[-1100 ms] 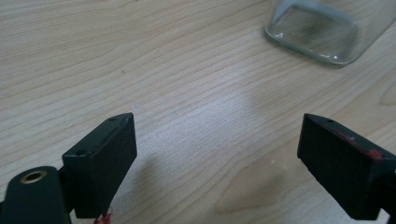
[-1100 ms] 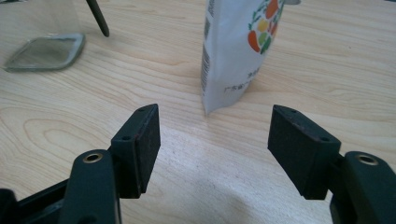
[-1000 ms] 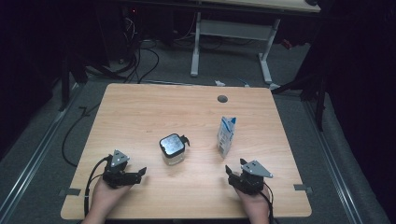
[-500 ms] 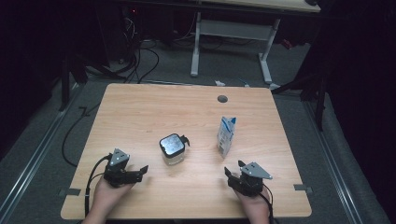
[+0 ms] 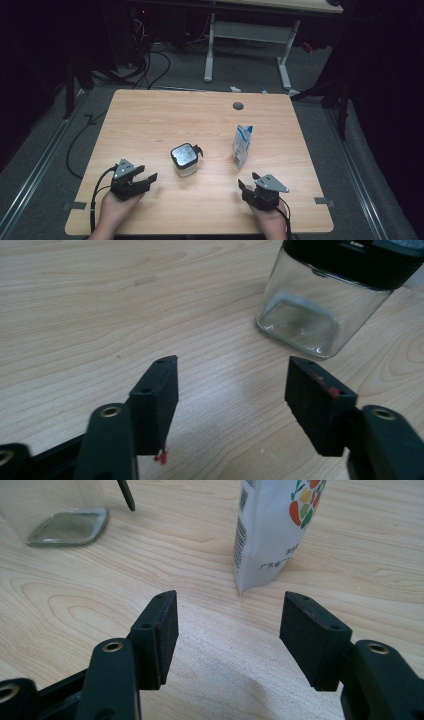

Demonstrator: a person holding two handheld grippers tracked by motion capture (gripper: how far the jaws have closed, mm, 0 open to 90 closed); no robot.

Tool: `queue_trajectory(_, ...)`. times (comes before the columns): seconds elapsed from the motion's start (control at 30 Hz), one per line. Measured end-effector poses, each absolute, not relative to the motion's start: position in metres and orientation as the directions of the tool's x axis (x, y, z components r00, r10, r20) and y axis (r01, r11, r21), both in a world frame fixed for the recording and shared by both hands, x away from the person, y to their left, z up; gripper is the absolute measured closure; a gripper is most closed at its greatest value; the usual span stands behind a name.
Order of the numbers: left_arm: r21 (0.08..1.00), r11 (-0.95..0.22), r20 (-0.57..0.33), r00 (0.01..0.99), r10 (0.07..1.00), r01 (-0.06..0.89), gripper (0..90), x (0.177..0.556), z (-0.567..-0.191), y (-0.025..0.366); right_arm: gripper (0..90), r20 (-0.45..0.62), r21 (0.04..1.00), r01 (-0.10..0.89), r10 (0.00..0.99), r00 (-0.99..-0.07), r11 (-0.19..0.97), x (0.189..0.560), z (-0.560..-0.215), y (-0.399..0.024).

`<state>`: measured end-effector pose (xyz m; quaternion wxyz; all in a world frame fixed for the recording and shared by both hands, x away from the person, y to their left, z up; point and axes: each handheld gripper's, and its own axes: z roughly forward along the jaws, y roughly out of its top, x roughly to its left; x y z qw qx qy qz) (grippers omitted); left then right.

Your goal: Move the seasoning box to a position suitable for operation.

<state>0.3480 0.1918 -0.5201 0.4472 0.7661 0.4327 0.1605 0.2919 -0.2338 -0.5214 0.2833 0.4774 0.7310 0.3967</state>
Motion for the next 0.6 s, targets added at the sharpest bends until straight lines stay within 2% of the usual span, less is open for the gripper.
queue_trajectory(0.37, 0.831, -0.234, -0.142, 0.598, 0.789, 0.505, 72.5, 0.361, -0.520, 0.181, 44.7, -0.035, 0.852, 0.466, 0.913, -0.407, 0.241, 0.291, -0.521, -0.230)
queue_trajectory(0.43, 0.828, -0.260, -0.110, 0.599, 0.793, 0.496, 78.0, 0.369, -0.520, 0.174, 45.0, -0.030, 0.851, 0.467, 0.911, -0.411, 0.239, 0.291, -0.521, -0.229)
queue_trajectory(0.6, 0.828, -0.241, -0.115, 0.572, 0.812, 0.507, 86.4, 0.395, -0.520, 0.161, 46.0, -0.027, 0.850, 0.467, 0.907, -0.420, 0.242, 0.291, -0.521, -0.228)
